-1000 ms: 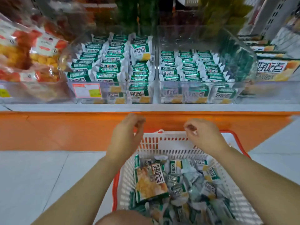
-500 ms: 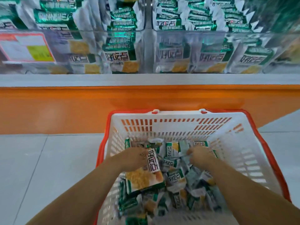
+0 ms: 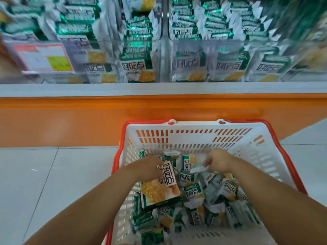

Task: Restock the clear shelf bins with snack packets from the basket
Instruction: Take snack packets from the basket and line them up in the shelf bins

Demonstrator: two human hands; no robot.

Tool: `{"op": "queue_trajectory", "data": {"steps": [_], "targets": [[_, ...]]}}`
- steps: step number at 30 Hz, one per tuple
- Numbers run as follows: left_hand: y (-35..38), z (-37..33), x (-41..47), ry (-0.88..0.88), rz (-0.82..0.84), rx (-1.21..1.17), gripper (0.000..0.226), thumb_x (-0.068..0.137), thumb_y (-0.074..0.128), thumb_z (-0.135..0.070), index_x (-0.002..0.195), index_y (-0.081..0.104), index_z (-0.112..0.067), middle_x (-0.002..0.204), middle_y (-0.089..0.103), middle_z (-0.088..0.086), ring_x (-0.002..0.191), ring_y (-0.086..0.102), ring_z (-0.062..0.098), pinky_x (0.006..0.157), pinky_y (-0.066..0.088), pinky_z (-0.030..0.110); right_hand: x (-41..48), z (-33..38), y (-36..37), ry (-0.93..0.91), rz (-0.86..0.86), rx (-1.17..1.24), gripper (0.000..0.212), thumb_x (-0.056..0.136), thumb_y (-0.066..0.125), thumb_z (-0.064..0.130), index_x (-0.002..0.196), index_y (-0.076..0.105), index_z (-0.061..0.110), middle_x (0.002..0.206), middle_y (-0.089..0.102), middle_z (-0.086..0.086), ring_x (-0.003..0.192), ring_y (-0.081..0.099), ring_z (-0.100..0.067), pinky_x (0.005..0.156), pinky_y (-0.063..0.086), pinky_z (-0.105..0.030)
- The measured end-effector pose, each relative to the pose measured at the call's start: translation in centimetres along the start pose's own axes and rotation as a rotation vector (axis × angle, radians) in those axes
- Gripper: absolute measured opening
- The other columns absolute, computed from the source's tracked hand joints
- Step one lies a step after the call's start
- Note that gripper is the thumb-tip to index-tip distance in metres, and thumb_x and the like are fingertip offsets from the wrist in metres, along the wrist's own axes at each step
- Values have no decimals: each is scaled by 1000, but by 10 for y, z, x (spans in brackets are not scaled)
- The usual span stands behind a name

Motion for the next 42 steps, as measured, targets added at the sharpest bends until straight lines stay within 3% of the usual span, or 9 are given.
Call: {"op": "queue_trajectory", "data": {"steps": [3, 7, 13, 17, 22, 28, 33, 38, 42], "targets": [[-29, -20, -24, 23, -83, -33, 41, 95, 55, -30, 135, 47, -22, 144, 43, 1, 104, 56, 15, 80, 46, 28, -35, 34, -35, -128, 9, 53, 22, 83, 69, 6, 103, 71, 11, 114, 67, -2, 94, 58, -9, 85, 41, -20], [-75, -63, -79, 108, -142, -102, 63, 87, 66, -32, 143, 36, -30, 147, 39, -6, 120, 49, 14, 104, 40, 34, -101, 85, -94, -312, -96, 92, 5, 82, 71, 16, 85, 70, 20, 78, 64, 15, 68, 55, 3, 57, 39, -4], [-126, -109, -158, 304, -296, -314, 46, 84, 71, -20, 122, 54, -39, 121, 61, -18, 103, 62, 2, 96, 48, 33, -199, 123, -153, -531, -369, 278, 5, 84, 69, 27, 81, 71, 24, 85, 68, -6, 75, 60, -20, 72, 50, -38], [-144, -130, -192, 349, -524, -347, 29, 82, 72, -28, 105, 58, -39, 102, 61, -24, 82, 62, -7, 71, 47, 9, -226, 127, -167, -628, -518, 462, 10, 84, 69, 25, 74, 66, 26, 73, 53, 0, 75, 58, -11, 73, 50, -31], [-158, -147, -215, 431, -760, -357, 25, 86, 68, -17, 106, 59, -30, 105, 67, -10, 95, 63, 7, 81, 51, 24, -246, 146, -177, -797, -663, 663, 13, 85, 67, 17, 82, 63, 29, 72, 54, 5, 64, 51, -4, 64, 45, -17], [-172, -130, -220, 407, -894, -626, 45, 82, 70, -33, 120, 51, -48, 131, 55, 2, 107, 60, 4, 98, 47, 41, -227, 140, -185, -678, -516, 787, 42, 78, 75, 21, 113, 52, 30, 106, 59, 11, 93, 66, -13, 86, 55, -37], [-183, -131, -226, 357, -973, -416, 54, 88, 66, -24, 132, 40, -41, 110, 59, -1, 74, 66, 18, 78, 55, 35, -221, 147, -194, -711, -693, 691, 27, 81, 73, 23, 101, 55, 25, 96, 61, 12, 83, 62, -4, 60, 45, -5], [-217, -133, -233, 294, -1067, -91, 38, 85, 69, -23, 121, 59, -31, 110, 58, -17, 89, 55, -7, 74, 37, 3, -216, 162, -204, -807, -769, 690, 22, 82, 71, 15, 83, 55, 29, 90, 60, 11, 72, 63, -8, 70, 55, -26], [-252, -130, -234, 239, -1208, -33, 33, 88, 66, -24, 121, 60, -26, 110, 56, -14, 83, 51, 2, 75, 39, 17, -202, 154, -218, -745, -902, 588, 19, 86, 66, 20, 101, 58, 29, 104, 56, 20, 98, 53, 1, 85, 43, -13]]}}
Point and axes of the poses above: each hand's wrist, its own x-axis towards the middle knuckle, its own y-axis out of the palm, z = x × y, the point moved 5 cm from there along x, towards the middle knuckle
